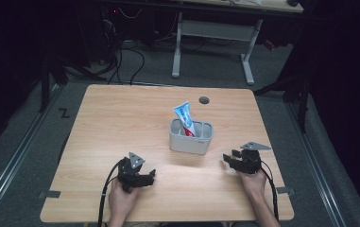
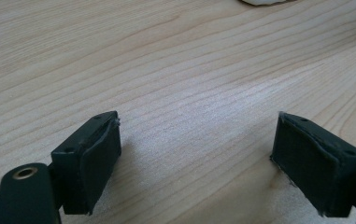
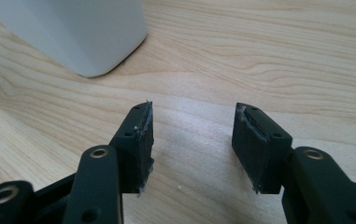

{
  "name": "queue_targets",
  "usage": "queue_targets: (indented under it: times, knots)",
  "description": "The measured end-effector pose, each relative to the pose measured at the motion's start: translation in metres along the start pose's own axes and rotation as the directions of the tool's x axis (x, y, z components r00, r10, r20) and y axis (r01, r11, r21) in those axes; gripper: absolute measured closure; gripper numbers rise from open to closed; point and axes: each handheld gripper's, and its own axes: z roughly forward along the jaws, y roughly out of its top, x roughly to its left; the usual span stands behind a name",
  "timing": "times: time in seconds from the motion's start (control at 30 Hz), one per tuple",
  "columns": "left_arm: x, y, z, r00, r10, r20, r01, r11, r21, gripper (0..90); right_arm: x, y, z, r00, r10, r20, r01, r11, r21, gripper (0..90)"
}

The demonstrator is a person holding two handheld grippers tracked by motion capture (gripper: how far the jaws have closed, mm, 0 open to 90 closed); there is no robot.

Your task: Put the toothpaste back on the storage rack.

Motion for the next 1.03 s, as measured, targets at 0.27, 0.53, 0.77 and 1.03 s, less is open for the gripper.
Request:
queue_targets:
  times: [0.27,0.53,0.77,1.03]
  knots:
    - [0.0,0.0,0.0,1.0,0.0,0.0,0.0,1.0,0.0,15.9,0.002,-0.001,0.003,0.9996,-0.027,0.003,0.027,0.9996,0.009,45.7]
    - [0.0,0.0,0.0,1.0,-0.001,0.0,0.001,1.0,-0.002,15.9,0.016,-0.002,0.006,0.9886,-0.148,0.026,0.147,0.9884,0.037,36.2]
    - [0.0,0.0,0.0,1.0,-0.001,0.0,0.001,1.0,-0.001,15.9,0.018,-0.003,0.005,0.9901,-0.136,0.035,0.134,0.9901,0.041,34.6]
    - [0.0,0.0,0.0,1.0,-0.001,0.0,0.001,1.0,-0.001,15.9,0.018,-0.004,0.004,0.9904,-0.132,0.041,0.131,0.9906,0.04,34.0]
